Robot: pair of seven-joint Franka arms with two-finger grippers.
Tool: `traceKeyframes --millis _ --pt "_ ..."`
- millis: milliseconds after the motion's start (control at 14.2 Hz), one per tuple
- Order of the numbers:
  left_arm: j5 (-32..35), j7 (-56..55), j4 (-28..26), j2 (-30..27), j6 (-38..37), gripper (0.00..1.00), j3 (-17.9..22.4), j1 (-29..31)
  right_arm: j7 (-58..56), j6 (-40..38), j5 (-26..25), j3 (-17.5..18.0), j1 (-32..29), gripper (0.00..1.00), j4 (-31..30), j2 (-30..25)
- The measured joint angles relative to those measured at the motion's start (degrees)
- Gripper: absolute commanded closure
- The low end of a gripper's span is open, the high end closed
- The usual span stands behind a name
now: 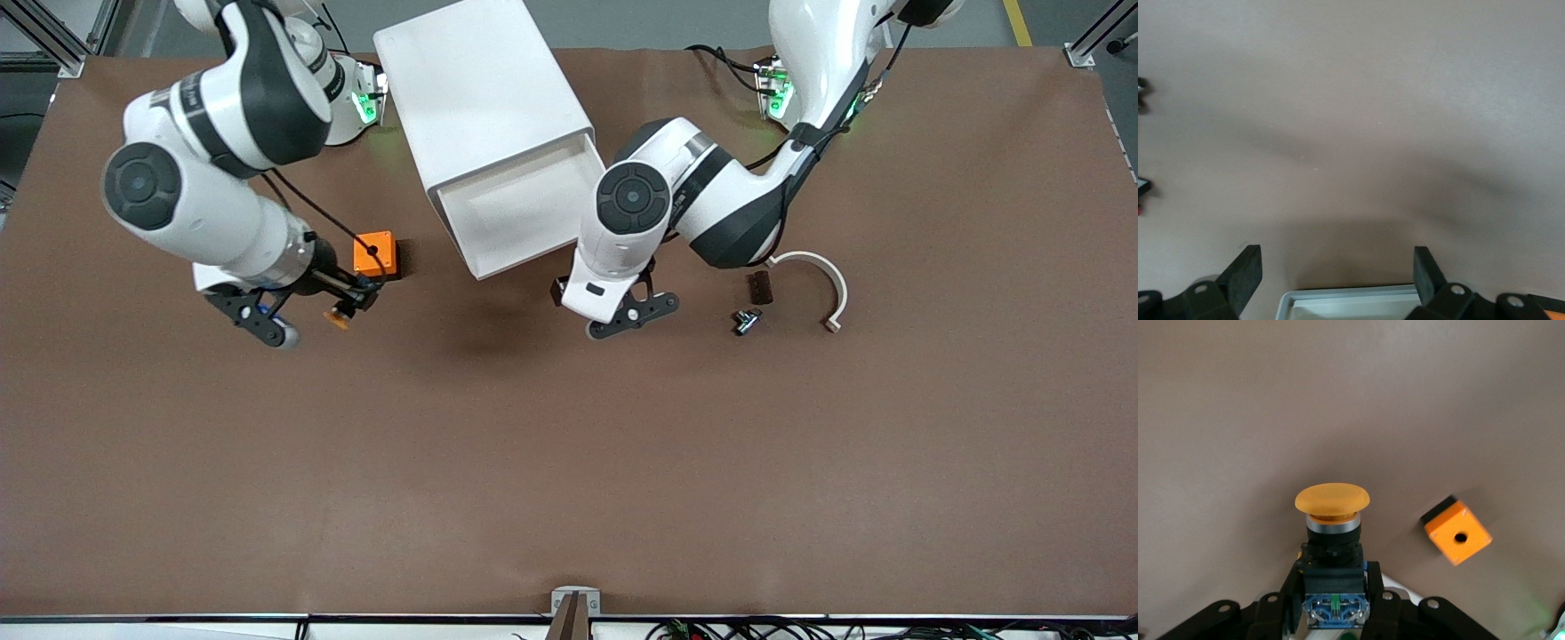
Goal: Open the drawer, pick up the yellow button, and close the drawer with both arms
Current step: 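Lift the button out with the right gripper while the left gripper reaches the drawer, then push the drawer shut with the left gripper while the right gripper holds the button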
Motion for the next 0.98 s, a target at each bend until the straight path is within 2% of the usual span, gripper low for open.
traceKeyframes --millis 421,772,982 --pt "-0.22 -0.14 -0.18 1.93 2.58 0.0 -0.05 -2.74 -16.66 0.7 -0.63 -0.03 -8.86 1.0 -0.51 2.89" --pt "-6.66 -0.53 -0.43 2.06 2.29 0.0 -0.07 -3.97 -27.59 3.57 -0.72 -0.06 -14.83 1.0 -0.66 8.31" --pt "-9.08 -4.51 -0.48 2.06 1.96 0.0 -0.09 -4.46 -35.43 6.7 -1.11 -0.08 -17.9 1.0 -0.7 11.94"
